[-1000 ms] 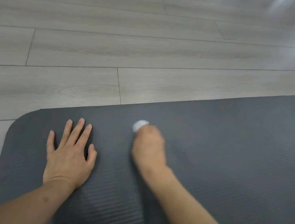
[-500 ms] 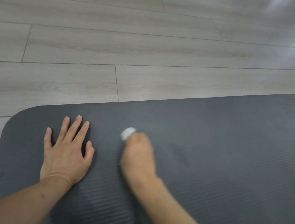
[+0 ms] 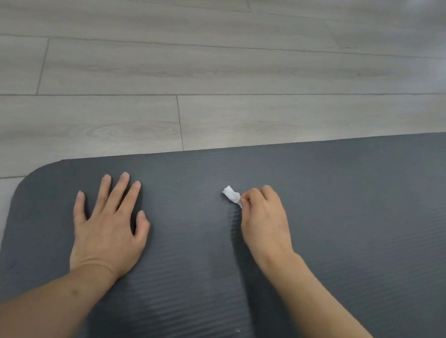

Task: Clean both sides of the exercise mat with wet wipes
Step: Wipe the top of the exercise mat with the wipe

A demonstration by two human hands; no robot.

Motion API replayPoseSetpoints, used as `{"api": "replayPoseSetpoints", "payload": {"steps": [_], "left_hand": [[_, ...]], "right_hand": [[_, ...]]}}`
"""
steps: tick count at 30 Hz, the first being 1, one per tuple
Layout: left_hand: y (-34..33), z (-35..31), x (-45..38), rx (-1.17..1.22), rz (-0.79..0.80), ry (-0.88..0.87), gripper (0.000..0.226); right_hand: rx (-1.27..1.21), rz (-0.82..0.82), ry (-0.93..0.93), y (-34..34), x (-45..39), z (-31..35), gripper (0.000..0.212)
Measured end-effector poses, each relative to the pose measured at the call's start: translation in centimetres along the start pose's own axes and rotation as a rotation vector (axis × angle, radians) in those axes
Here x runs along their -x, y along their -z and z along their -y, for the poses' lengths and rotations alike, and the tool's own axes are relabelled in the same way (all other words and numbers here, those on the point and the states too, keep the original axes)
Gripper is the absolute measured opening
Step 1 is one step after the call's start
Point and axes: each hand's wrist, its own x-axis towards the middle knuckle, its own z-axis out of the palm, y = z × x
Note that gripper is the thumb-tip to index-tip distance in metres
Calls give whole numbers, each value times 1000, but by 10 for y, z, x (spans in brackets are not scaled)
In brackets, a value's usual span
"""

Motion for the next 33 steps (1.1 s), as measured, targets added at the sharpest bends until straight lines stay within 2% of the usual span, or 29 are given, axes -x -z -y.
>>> {"api": "replayPoseSetpoints", "payload": {"steps": [8, 15, 17, 19, 22, 24, 25, 28, 30, 31, 33], "left_hand": [[0, 2, 1, -3, -2, 2, 72], [1, 1, 1, -3, 0, -2, 72], [0, 1, 1, -3, -2, -5, 71], [0, 2, 0, 9, -9, -6, 71], [0, 2, 1, 25, -20, -5, 71], [0, 2, 2, 27, -20, -8, 71], [0, 2, 2, 29, -23, -11, 71], [-1, 2, 2, 30, -31, -7, 71], [-2, 2, 2, 32, -32, -5, 71], [-2, 2, 1, 30, -29, -5, 71], [-2, 2, 1, 25, -23, -2, 69]], "right_hand": [[-18, -87, 3, -4, 21, 8, 7], [-63, -152, -234, -18, 28, 34, 9], [-54, -155, -248, -24, 32, 50, 6], [-51, -135, -163, -35, 38, 72, 16], [-21, -105, 102, -43, 52, 105, 20], [-7, -100, 248, -38, 44, 85, 15], [6, -99, 245, -30, 34, 62, 14], [146, -146, -92, 15, -7, -39, 5], [151, -179, -332, 43, -23, -91, 14], [143, -216, -419, 45, -24, -98, 18], [166, -252, -415, 29, -12, -60, 14]]}}
